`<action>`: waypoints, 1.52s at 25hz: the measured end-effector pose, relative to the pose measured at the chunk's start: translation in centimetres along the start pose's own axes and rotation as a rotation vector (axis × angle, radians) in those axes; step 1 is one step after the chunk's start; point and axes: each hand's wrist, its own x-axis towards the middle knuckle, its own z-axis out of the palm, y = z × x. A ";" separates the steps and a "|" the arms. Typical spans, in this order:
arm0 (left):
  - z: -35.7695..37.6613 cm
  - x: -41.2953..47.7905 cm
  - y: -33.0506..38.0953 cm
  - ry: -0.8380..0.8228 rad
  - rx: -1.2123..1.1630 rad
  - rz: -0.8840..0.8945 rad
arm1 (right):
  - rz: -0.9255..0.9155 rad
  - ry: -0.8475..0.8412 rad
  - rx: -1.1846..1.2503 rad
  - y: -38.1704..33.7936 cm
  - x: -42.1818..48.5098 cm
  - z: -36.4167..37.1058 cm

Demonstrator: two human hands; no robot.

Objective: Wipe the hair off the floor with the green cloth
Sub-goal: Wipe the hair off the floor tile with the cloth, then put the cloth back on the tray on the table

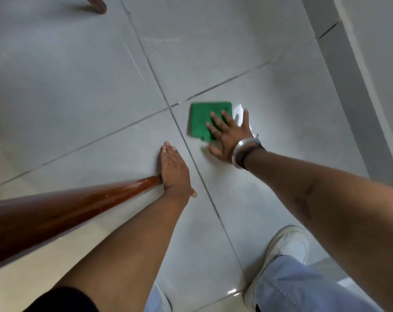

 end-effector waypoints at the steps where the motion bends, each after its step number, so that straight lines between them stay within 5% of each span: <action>1: 0.0 -0.3 0.0 0.013 0.017 0.013 | 0.099 0.022 0.033 -0.9 1.8 -1.1; 8: -0.5 -5.0 0.4 0.193 0.046 0.160 | -0.060 -0.025 -0.272 -2.6 -7.7 3.3; 11: -2.0 -8.3 -0.5 0.160 -0.148 0.206 | -0.079 -0.030 -0.299 -1.5 -9.8 3.8; 14: -5.7 -13.1 -2.8 0.022 -0.519 0.202 | 0.375 -0.261 0.362 0.3 -13.4 0.1; 16: -9.4 -17.2 -4.7 -0.034 -0.801 0.220 | 0.748 -0.210 1.044 0.2 -17.8 -3.9; 18: -13.6 -21.9 -6.8 -0.125 -1.170 0.097 | 0.926 -0.059 1.662 -1.5 -22.6 -9.8; 20: -17.8 -26.6 -9.5 -0.281 -1.593 -0.087 | 0.832 0.018 2.098 -3.1 -26.7 -17.2; 23: -23.7 -33.6 -16.3 -0.339 -2.141 -0.131 | 0.502 -0.027 2.442 -4.6 -31.8 -29.9; 25: -25.8 -37.1 -21.5 -0.220 -2.277 -0.066 | 0.316 -0.052 2.402 -5.7 -34.2 -37.1; 28: -25.8 -39.8 -27.4 -0.033 -2.295 -0.074 | 0.168 -0.037 1.923 -9.5 -34.4 -44.5; 34: -20.4 -38.6 -34.0 0.192 -2.112 -0.493 | 0.348 0.133 1.130 -21.2 -27.7 -46.7; 38: -18.2 -37.5 -34.8 0.130 -1.991 -0.514 | 0.407 0.181 0.835 -23.5 -26.1 -45.1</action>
